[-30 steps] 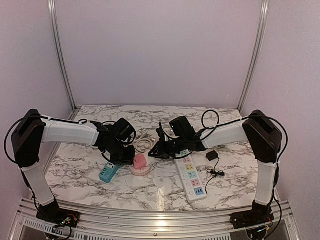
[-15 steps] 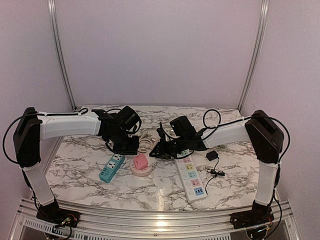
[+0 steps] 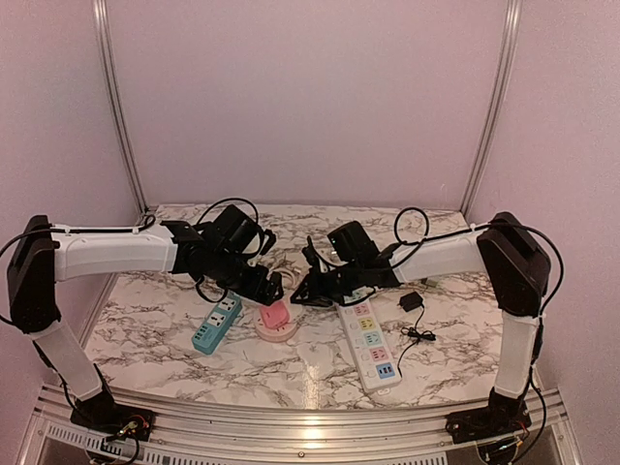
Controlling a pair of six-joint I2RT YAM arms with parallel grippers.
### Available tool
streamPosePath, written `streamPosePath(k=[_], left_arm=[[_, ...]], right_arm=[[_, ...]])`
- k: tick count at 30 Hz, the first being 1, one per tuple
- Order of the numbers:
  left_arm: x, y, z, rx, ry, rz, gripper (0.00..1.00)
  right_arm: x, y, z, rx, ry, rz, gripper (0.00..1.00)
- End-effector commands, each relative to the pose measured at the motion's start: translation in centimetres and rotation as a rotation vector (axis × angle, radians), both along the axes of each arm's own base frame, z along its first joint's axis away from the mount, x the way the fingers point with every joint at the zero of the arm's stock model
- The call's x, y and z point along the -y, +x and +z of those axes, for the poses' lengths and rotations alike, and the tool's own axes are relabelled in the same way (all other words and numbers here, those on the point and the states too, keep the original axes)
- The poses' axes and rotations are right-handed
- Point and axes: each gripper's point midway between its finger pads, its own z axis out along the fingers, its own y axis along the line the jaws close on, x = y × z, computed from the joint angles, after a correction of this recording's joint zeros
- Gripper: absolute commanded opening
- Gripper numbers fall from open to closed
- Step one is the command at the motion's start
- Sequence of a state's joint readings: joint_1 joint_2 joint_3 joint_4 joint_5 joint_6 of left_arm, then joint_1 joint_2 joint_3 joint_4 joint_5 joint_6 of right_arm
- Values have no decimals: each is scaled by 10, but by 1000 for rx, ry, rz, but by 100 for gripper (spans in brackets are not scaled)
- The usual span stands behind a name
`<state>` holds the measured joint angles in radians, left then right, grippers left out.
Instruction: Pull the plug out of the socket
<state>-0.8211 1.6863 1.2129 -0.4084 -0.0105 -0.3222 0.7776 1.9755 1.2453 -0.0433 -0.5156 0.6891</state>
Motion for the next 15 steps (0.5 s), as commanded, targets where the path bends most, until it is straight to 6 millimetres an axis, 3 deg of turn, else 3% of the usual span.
streamPosePath(k=[1, 9, 15], left_arm=[[17, 0, 11, 188, 3, -203, 95], [42, -12, 15, 424, -77, -461, 99], [54, -7, -11, 419, 8, -560, 98]], right_arm=[[7, 9, 20, 45, -3, 14, 1], [11, 8, 18, 42, -4, 30, 1], [11, 8, 17, 44, 1, 30, 1]])
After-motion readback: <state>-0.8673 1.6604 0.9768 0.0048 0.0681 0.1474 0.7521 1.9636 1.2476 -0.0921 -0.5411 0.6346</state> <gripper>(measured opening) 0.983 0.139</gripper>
